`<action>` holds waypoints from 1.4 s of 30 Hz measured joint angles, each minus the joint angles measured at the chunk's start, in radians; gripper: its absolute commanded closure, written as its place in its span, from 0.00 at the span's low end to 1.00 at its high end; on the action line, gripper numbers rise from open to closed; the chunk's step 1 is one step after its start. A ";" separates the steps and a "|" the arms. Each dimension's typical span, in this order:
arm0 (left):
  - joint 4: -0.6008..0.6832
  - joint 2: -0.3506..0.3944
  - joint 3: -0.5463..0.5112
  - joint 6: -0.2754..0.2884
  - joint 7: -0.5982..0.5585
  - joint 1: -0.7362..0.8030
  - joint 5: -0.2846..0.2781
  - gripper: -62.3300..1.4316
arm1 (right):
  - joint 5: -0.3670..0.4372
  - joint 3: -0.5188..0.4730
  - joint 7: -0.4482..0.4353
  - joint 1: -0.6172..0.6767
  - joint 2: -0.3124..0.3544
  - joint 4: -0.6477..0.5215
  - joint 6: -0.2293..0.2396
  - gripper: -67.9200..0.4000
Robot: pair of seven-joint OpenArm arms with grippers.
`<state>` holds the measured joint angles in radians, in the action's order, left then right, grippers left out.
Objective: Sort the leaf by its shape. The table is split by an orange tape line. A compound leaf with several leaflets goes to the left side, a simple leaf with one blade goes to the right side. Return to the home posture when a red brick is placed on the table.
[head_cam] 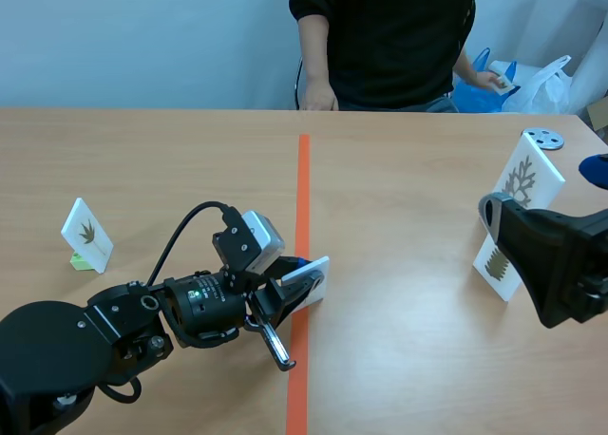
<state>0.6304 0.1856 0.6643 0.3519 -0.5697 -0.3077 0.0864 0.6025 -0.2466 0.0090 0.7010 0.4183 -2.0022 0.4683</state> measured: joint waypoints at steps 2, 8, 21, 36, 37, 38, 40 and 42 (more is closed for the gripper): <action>0.000 0.000 0.000 0.000 -0.001 0.000 0.000 0.90 | 0.000 0.000 0.000 0.000 0.000 0.000 0.000 0.00; 0.052 0.021 0.000 0.000 0.000 0.008 -0.073 0.90 | 0.000 0.000 0.000 0.000 -0.012 0.000 0.000 0.00; 0.219 0.059 -0.145 0.053 0.065 0.083 -0.204 0.89 | 0.000 0.000 0.000 -0.011 -0.028 0.000 0.000 0.00; 0.216 0.058 -0.406 0.005 0.234 0.180 -0.384 0.89 | 0.000 0.000 0.000 -0.011 -0.028 0.000 0.000 0.00; 0.216 0.058 -0.423 -0.004 0.239 0.186 -0.383 0.89 | 0.000 0.000 0.000 -0.011 -0.028 0.000 0.000 0.00; 0.216 0.058 -0.439 -0.010 0.246 0.193 -0.388 0.89 | 0.000 0.000 0.000 -0.011 -0.028 0.000 0.000 0.00; 0.216 0.058 -0.473 -0.010 0.251 0.208 -0.422 0.89 | 0.000 0.000 0.000 -0.011 -0.028 0.000 0.000 0.00; 0.216 0.058 -0.510 -0.011 0.248 0.224 -0.436 0.89 | 0.000 0.000 0.000 -0.011 -0.028 0.000 0.000 0.00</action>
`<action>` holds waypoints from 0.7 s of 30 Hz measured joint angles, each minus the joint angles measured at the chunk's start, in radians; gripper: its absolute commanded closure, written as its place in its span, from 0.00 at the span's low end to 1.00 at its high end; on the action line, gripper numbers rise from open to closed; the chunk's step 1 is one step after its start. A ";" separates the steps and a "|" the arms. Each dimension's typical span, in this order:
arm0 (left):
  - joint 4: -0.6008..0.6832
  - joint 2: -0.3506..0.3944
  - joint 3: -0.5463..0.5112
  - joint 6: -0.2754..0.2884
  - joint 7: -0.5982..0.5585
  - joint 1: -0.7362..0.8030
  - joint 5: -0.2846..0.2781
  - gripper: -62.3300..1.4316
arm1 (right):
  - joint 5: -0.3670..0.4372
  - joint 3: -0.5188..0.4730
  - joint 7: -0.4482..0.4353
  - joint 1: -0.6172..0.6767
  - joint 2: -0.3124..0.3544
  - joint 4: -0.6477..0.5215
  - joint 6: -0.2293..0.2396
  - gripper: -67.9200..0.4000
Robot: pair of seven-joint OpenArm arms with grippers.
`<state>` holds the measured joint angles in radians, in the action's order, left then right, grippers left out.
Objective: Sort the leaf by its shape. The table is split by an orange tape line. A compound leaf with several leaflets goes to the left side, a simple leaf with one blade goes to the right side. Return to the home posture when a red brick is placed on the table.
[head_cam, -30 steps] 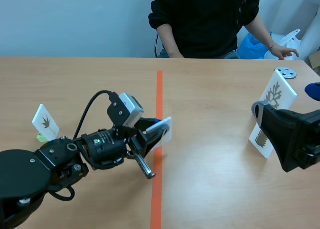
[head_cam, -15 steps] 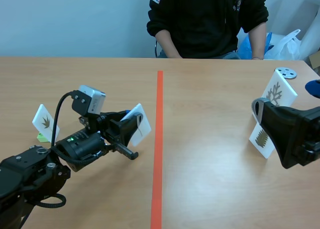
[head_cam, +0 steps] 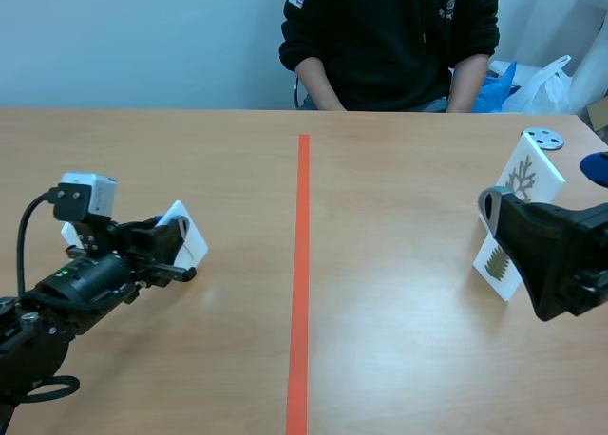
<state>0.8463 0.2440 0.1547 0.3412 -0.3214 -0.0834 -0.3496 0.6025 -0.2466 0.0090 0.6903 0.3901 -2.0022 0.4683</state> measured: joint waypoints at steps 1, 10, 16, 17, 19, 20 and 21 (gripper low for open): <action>0.000 0.000 -0.015 0.000 0.000 0.007 0.000 0.89 | 0.000 0.000 0.000 0.000 0.000 0.000 0.000 0.00; 0.000 0.000 -0.081 -0.107 0.003 0.023 0.000 0.89 | 0.000 0.000 0.000 0.000 0.000 0.000 0.000 0.00; 0.000 0.000 -0.097 -0.184 -0.001 0.022 0.000 0.89 | 0.000 0.000 0.000 0.000 0.000 0.000 0.000 0.00; 0.000 0.000 -0.097 -0.184 -0.001 0.022 0.000 0.89 | 0.000 0.000 0.000 0.000 0.000 0.000 0.000 0.00; 0.000 0.000 -0.097 -0.183 -0.001 0.022 0.000 0.89 | 0.000 0.000 0.000 0.000 0.000 0.000 0.000 0.00; 0.000 0.000 -0.097 -0.183 -0.001 0.022 0.000 0.89 | 0.000 0.000 0.000 0.000 0.000 0.000 0.000 0.00; 0.000 0.000 -0.097 -0.183 -0.001 0.022 0.000 0.89 | 0.000 0.000 0.000 0.000 0.000 0.000 0.000 0.00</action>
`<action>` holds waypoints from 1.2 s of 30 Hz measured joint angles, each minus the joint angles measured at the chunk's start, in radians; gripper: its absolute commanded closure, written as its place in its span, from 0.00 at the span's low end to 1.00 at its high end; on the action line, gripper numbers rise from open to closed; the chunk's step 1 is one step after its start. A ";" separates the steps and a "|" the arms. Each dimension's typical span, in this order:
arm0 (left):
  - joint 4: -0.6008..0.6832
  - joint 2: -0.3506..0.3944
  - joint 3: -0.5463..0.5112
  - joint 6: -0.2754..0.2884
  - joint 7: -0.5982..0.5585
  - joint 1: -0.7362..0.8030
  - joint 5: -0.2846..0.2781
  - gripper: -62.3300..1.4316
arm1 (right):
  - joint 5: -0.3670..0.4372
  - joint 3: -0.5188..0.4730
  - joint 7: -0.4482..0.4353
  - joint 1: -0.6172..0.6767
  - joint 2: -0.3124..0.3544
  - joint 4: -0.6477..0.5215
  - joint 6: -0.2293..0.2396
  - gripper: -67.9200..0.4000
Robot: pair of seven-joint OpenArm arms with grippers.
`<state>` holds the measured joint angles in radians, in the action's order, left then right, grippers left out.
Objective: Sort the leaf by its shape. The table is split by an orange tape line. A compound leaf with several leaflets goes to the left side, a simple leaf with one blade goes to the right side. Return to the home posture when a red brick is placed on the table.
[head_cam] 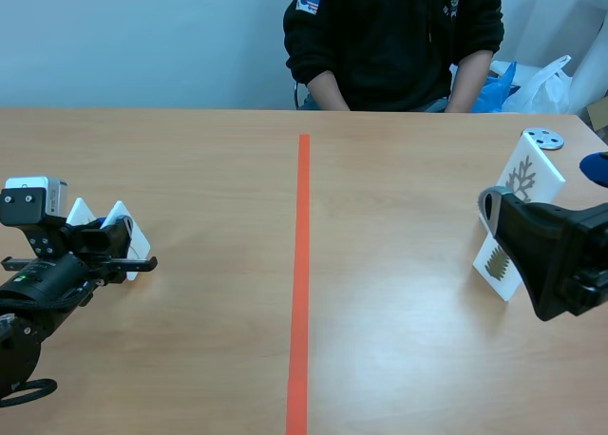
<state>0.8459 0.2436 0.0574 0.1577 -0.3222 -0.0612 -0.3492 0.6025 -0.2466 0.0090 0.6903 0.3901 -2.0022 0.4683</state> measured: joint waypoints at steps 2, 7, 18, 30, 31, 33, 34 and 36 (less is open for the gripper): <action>0.000 0.000 0.000 0.000 0.000 0.000 0.000 0.89 | 0.000 0.000 0.000 0.000 0.000 0.000 0.000 0.00; 0.000 0.000 0.000 0.000 0.000 0.000 0.000 0.89 | 0.000 0.000 0.000 0.000 0.000 0.000 0.000 0.00; 0.000 0.000 0.000 0.000 0.000 0.001 0.000 0.84 | 0.000 0.000 0.000 0.000 0.000 0.000 0.000 0.00; 0.000 0.000 0.000 -0.009 0.000 0.001 0.000 0.81 | 0.000 0.000 0.000 0.000 0.000 0.000 0.000 0.00; 0.000 0.000 0.000 -0.009 0.000 0.001 0.000 0.81 | 0.000 0.000 0.000 0.000 0.000 0.000 0.000 0.00; 0.000 0.000 0.000 -0.009 0.000 0.001 0.000 0.81 | 0.001 0.000 0.000 0.000 0.000 0.000 0.000 0.00; 0.000 0.000 0.000 -0.009 0.000 0.001 0.000 0.81 | 0.008 0.000 0.000 0.000 0.000 0.000 0.000 0.00; 0.000 0.000 0.000 -0.009 -0.006 0.001 0.000 0.81 | 0.009 0.000 0.000 0.000 0.000 0.000 0.000 0.00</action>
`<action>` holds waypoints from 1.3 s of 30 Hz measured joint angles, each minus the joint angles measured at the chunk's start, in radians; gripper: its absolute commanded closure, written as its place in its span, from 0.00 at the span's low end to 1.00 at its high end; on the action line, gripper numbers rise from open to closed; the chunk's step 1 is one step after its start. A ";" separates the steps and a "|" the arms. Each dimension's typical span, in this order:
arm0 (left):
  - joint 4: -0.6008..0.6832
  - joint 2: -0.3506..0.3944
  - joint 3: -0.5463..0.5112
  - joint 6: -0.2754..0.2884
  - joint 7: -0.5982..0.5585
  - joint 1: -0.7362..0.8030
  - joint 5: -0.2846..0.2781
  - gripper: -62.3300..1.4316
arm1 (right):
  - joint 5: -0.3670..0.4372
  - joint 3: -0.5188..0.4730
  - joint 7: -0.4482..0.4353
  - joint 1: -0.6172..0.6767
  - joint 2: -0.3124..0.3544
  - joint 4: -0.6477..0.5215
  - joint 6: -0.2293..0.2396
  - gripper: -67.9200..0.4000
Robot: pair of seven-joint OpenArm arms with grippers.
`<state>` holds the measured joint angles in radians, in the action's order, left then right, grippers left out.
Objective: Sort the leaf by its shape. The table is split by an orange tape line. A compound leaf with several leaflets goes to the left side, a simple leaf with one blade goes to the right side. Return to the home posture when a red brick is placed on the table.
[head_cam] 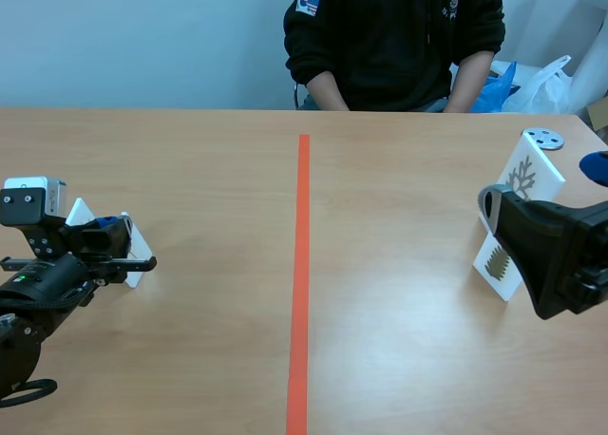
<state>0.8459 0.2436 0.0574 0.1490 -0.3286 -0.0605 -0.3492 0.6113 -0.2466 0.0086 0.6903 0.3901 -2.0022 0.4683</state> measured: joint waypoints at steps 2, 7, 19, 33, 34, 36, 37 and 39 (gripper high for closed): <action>0.000 0.000 0.000 0.000 -0.015 0.000 0.000 0.81 | 0.000 0.000 0.000 0.000 0.000 0.000 0.000 0.00; 0.004 0.000 0.000 0.000 -0.020 0.001 0.000 0.70 | 0.000 0.000 0.000 0.000 0.000 0.000 0.000 0.00; 0.231 0.042 0.000 0.002 0.048 0.009 0.000 0.69 | 0.000 0.000 0.000 0.000 0.000 0.000 0.000 0.00; 0.921 0.148 -0.071 0.165 0.264 0.337 -0.047 0.03 | -0.001 0.000 0.002 0.000 0.000 0.000 0.000 0.00; 0.952 0.153 -0.071 0.167 0.282 0.373 -0.055 0.00 | -0.001 0.000 0.004 0.000 0.000 0.000 0.000 0.00; 0.999 0.161 -0.072 0.166 0.303 0.447 -0.074 0.00 | -0.001 0.000 0.004 0.000 0.000 0.000 0.000 0.00; 1.018 0.161 -0.075 0.166 0.312 0.485 -0.075 0.00 | -0.001 0.000 0.005 0.000 0.000 0.000 0.000 0.00; 1.052 0.161 -0.082 0.166 0.330 0.563 -0.075 0.00 | 0.000 -0.002 0.021 0.000 0.000 0.000 0.000 0.00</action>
<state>1.8984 0.4046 -0.0246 0.3149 0.0013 0.5022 -0.4240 0.6109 -0.2481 0.0296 0.6903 0.3904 -2.0022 0.4683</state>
